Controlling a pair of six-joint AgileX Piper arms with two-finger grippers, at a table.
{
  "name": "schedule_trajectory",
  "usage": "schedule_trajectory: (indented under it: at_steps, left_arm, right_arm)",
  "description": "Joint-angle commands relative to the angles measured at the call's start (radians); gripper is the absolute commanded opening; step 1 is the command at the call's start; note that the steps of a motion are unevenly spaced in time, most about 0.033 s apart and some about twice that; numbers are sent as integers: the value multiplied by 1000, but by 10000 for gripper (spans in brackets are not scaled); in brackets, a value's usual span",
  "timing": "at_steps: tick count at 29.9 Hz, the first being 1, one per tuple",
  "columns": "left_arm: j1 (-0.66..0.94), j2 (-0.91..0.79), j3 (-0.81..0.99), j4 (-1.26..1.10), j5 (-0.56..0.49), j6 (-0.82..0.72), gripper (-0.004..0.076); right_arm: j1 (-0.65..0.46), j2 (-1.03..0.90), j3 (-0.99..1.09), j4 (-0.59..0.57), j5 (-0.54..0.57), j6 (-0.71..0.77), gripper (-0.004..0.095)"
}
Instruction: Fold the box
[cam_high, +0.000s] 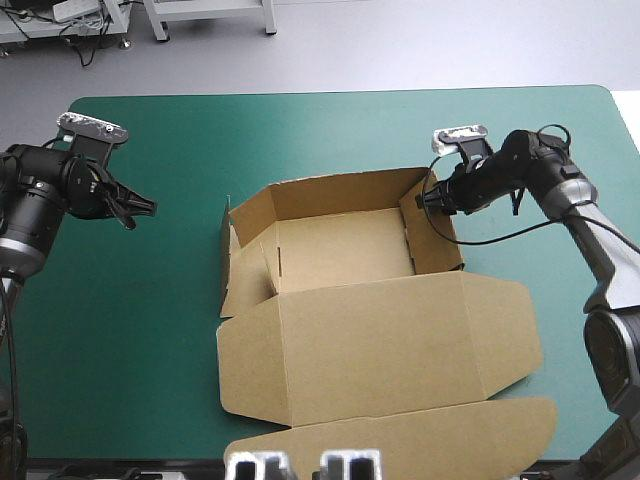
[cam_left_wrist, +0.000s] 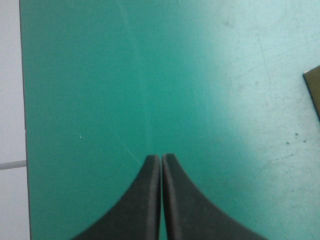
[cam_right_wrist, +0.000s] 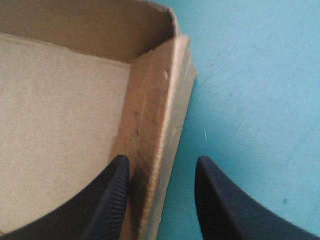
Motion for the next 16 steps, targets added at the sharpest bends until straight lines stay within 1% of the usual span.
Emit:
schedule_trajectory:
  at_steps: [1,4,6,9,12,15,16]
  left_arm:
    - [-1,-24,-25,5,-28,-2,0]
    - [6,-8,-25,-15,-5,-2,0]
    - [36,6,-27,-76,5,-2,0]
    - [115,17,-27,-210,19,45,0]
    - [214,19,-27,-347,51,75,0]
    - [288,19,-27,-442,102,96,-1]
    - [307,17,-27,-461,137,108,-1]
  right_arm:
    - [-3,-66,-117,2,30,-14,404]
    - [-3,-94,-206,0,109,-4,403]
    - [-3,-115,-253,-2,162,-4,403]
    - [-3,-151,-298,-16,245,6,403]
    - [-3,-188,-300,-41,342,86,403]
    - [-3,-228,-267,-53,350,101,401]
    - [-3,-245,-250,-49,348,101,395]
